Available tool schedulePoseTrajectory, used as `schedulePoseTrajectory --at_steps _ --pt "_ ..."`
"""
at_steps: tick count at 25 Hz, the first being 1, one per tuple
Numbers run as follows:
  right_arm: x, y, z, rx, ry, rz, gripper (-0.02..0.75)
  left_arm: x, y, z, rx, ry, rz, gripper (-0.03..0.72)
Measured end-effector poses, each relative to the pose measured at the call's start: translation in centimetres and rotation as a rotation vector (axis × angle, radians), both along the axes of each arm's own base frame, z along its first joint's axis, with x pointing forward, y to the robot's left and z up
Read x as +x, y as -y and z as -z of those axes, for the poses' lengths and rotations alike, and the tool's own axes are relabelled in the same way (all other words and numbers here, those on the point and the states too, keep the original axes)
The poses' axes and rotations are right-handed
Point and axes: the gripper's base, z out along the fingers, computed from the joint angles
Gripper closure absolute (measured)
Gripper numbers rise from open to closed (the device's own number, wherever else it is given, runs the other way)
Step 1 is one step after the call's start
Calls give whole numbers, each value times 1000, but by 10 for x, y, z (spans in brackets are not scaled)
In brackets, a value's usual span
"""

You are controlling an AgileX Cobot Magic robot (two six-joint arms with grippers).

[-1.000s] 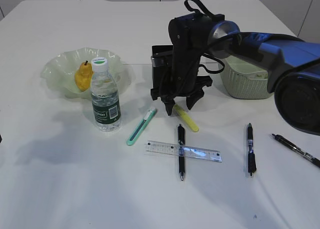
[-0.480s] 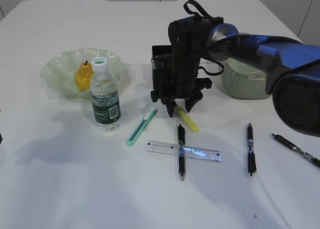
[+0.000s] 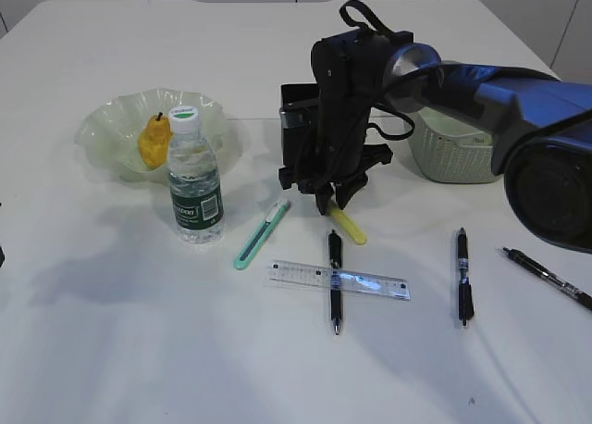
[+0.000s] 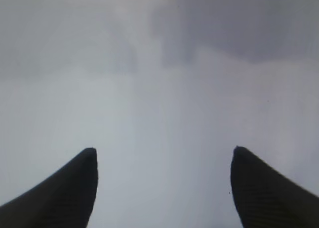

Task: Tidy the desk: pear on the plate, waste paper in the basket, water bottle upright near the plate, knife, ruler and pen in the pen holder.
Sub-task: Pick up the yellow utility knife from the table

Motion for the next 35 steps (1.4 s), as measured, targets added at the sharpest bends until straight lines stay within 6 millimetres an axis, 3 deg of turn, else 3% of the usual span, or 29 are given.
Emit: schedulePoseTrajectory --at_steps 5,13,23,27,35 --pt "0 0 0 1 1 0 567 0 0 0 0 0 0 97" --pt "0 0 0 1 1 0 578 0 0 0 0 0 0 97" --pt "1 0 -1 2 5 0 642 0 0 0 0 0 0 97" --pt "1 -1 -3 6 14 0 703 0 0 0 0 -2 0 97" --pt "1 -2 -3 17 9 2 719 -1 0 0 0 -7 0 97"
